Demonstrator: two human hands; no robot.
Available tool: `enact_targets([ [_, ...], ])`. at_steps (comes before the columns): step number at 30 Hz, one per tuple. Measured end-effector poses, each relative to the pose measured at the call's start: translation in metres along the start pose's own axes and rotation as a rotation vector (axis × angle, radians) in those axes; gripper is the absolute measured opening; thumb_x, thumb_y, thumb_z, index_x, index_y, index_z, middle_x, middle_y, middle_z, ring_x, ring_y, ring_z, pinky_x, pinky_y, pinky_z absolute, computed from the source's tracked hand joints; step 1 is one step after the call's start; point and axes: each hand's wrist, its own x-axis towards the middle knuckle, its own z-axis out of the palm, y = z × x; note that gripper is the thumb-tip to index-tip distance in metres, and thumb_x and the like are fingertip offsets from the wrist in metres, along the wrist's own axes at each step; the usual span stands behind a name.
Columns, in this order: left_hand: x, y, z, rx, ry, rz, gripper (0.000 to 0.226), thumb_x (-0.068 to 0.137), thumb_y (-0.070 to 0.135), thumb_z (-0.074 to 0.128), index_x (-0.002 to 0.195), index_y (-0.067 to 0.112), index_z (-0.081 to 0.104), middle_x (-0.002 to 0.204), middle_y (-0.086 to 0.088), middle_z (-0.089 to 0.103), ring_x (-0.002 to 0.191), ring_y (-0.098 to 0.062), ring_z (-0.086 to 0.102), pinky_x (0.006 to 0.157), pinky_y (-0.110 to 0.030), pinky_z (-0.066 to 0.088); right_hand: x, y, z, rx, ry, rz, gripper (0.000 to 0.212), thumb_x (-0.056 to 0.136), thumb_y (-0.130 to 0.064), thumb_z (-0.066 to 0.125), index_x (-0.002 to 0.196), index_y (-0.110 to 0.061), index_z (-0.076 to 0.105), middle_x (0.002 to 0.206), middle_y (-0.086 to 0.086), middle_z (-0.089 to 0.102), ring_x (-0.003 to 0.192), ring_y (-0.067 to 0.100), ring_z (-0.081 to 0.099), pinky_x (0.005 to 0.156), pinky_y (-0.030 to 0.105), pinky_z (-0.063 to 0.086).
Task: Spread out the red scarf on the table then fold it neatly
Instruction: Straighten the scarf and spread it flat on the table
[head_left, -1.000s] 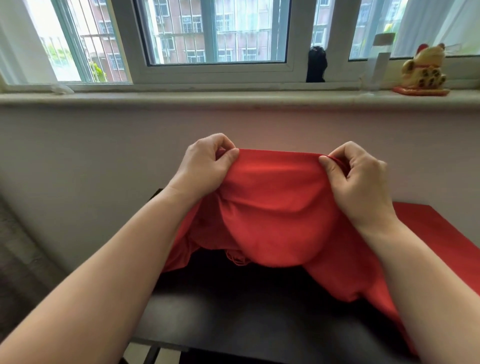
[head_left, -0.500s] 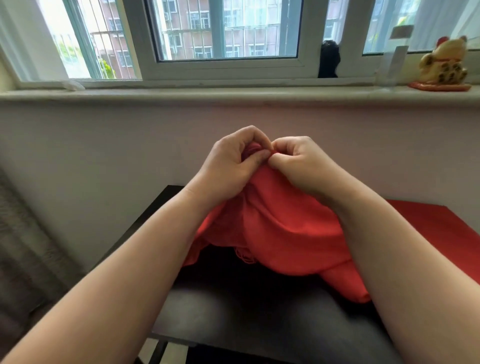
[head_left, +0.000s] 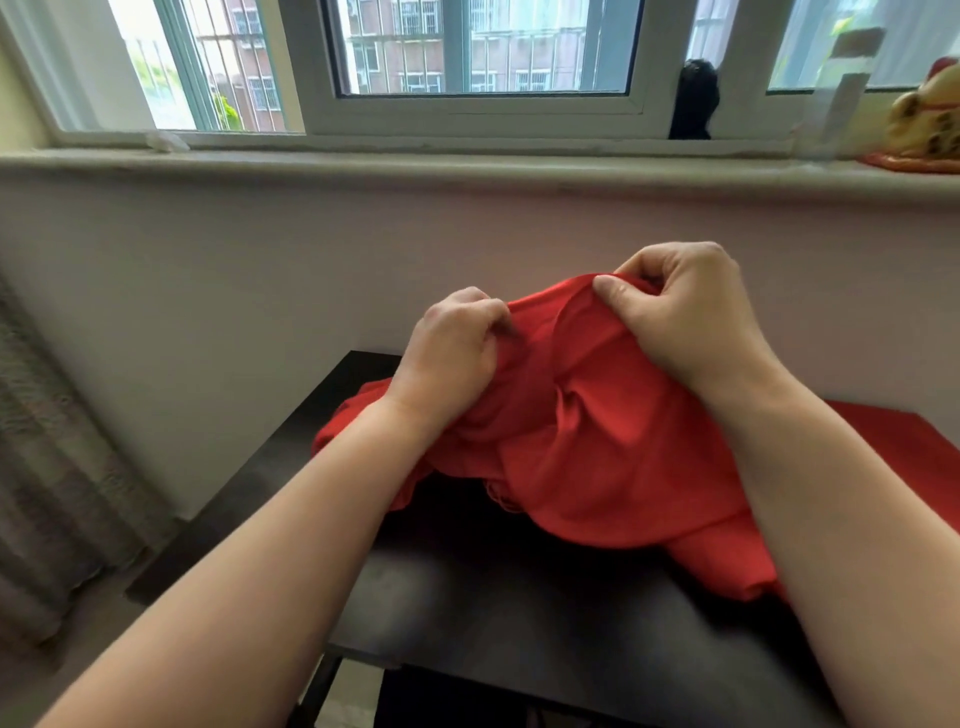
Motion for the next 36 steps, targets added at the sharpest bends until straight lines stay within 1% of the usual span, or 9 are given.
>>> enact_targets([
  [6,-0.002,0.031,0.02,0.02,0.074,-0.133,0.038,0.079,0.048,0.049,0.091,0.017,0.067,0.094,-0.002,0.06,0.087,-0.017,0.058,0.081,-0.026,0.043,0.005,-0.011,-0.003,-0.079,0.049,-0.058,0.019,0.081,-0.034,0.066,0.076,-0.016,0.071,0.069,0.0,0.068,0.072,0.021,0.065,0.068,0.035,0.051],
  [11,0.006,0.032,0.027,0.216,0.025,-0.209,0.022,0.077,0.033,0.046,0.066,0.015,0.051,0.082,-0.009,0.059,0.081,-0.033,0.057,0.072,-0.035,0.041,0.0,-0.012,-0.002,-0.123,0.094,-0.084,0.023,0.081,-0.039,0.062,0.082,-0.018,0.07,0.076,0.002,0.071,0.077,0.026,0.066,0.072,0.039,0.053],
  [14,0.005,0.011,0.02,0.274,-0.011,-0.255,0.018,0.08,0.022,0.051,0.075,0.007,0.06,0.09,-0.014,0.064,0.09,-0.037,0.057,0.076,-0.037,0.041,-0.001,0.0,-0.01,-0.16,0.139,-0.055,0.023,0.082,-0.039,0.061,0.083,-0.018,0.07,0.079,0.003,0.071,0.08,0.028,0.066,0.073,0.039,0.053],
  [18,0.012,-0.004,-0.002,0.205,-0.039,-0.248,0.039,0.067,0.029,0.044,0.088,0.007,0.068,0.092,-0.014,0.065,0.093,-0.034,0.059,0.081,-0.035,0.045,-0.005,0.014,-0.009,-0.174,0.138,-0.026,0.023,0.083,-0.038,0.062,0.083,-0.017,0.07,0.08,0.005,0.072,0.081,0.03,0.066,0.072,0.039,0.052],
  [24,0.044,-0.002,-0.047,0.225,0.26,-0.125,0.038,0.061,0.005,0.042,0.091,0.001,0.066,0.094,-0.018,0.06,0.093,-0.033,0.056,0.084,-0.033,0.041,0.002,0.018,-0.025,-0.113,0.34,-0.018,0.028,0.087,-0.037,0.056,0.084,-0.012,0.068,0.083,0.013,0.071,0.08,0.034,0.064,0.068,0.037,0.045],
  [28,0.038,-0.001,-0.038,0.029,0.006,-0.117,0.055,0.061,0.013,0.044,0.112,0.006,0.066,0.109,-0.012,0.067,0.104,-0.02,0.062,0.094,-0.024,0.044,0.0,0.026,-0.029,-0.079,0.328,-0.056,0.025,0.088,-0.035,0.055,0.084,-0.013,0.067,0.079,0.012,0.069,0.077,0.033,0.063,0.067,0.039,0.046],
  [31,0.016,-0.01,-0.025,-0.302,-0.127,-0.297,0.033,0.07,0.003,0.053,0.095,0.014,0.071,0.089,-0.001,0.07,0.071,0.003,0.062,0.074,-0.019,0.052,-0.012,0.039,-0.019,-0.084,0.209,-0.022,0.025,0.085,-0.037,0.054,0.08,-0.015,0.063,0.075,0.01,0.068,0.074,0.034,0.063,0.067,0.043,0.05],
  [33,0.007,-0.026,-0.024,-0.142,-0.18,-0.358,0.02,0.072,0.009,0.056,0.08,0.02,0.071,0.073,0.001,0.066,0.066,-0.007,0.061,0.065,-0.021,0.044,-0.019,0.045,-0.015,-0.092,0.151,-0.004,0.023,0.086,-0.037,0.054,0.079,-0.016,0.062,0.071,0.006,0.065,0.073,0.033,0.062,0.066,0.043,0.05],
  [36,-0.001,-0.031,-0.028,0.289,-0.422,-0.379,0.027,0.064,0.034,0.053,0.089,0.028,0.064,0.092,-0.003,0.058,0.098,-0.026,0.059,0.087,-0.029,0.046,-0.026,0.043,-0.009,-0.111,0.079,-0.026,0.017,0.087,-0.033,0.059,0.079,-0.019,0.063,0.062,-0.006,0.055,0.069,0.028,0.061,0.064,0.037,0.049],
])
